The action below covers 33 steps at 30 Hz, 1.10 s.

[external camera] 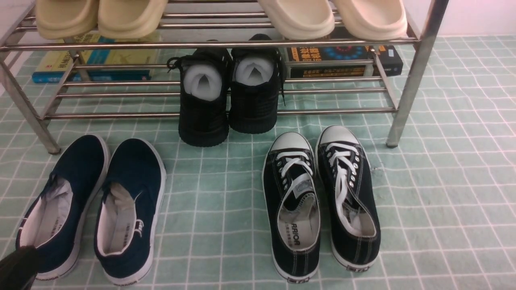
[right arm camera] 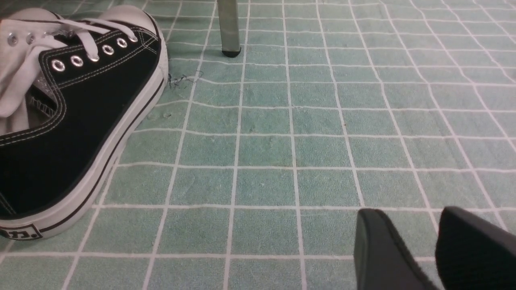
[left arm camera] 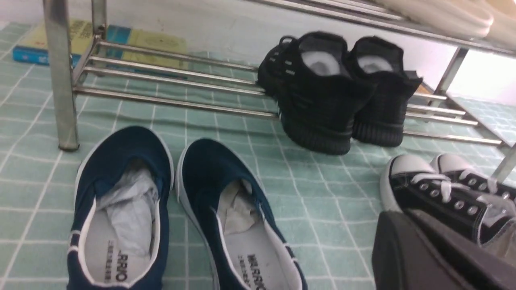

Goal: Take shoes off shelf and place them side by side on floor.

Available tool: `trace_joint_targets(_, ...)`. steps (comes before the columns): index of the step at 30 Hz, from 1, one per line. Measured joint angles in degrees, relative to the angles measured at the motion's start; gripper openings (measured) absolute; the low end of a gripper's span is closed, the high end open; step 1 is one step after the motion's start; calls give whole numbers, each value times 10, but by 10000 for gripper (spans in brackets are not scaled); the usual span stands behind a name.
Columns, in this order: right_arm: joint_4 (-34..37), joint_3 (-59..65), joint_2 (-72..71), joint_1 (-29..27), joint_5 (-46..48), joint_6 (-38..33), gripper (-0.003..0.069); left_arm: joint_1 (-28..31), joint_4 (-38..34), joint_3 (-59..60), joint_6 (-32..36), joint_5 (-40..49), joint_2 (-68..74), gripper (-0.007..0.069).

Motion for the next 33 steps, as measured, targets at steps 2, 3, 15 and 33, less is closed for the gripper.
trace_joint_targets(2, 0, 0, 0, 0, 0, 0, 237, 0, 6, 10, 0, -1, 11, 10)
trace_joint_targets(3, 0, 0, 0, 0, 0, 0, 237, 0, 12, 14, 0, -1, 13, 11)
trace_joint_targets(15, 0, 0, 0, 0, 0, 0, 237, 0, 227, 84, -113, -30, 5, 19)
trace_joint_targets(33, 0, 0, 0, 0, 0, 0, 237, 0, 279, 130, -173, -36, -1, 33)
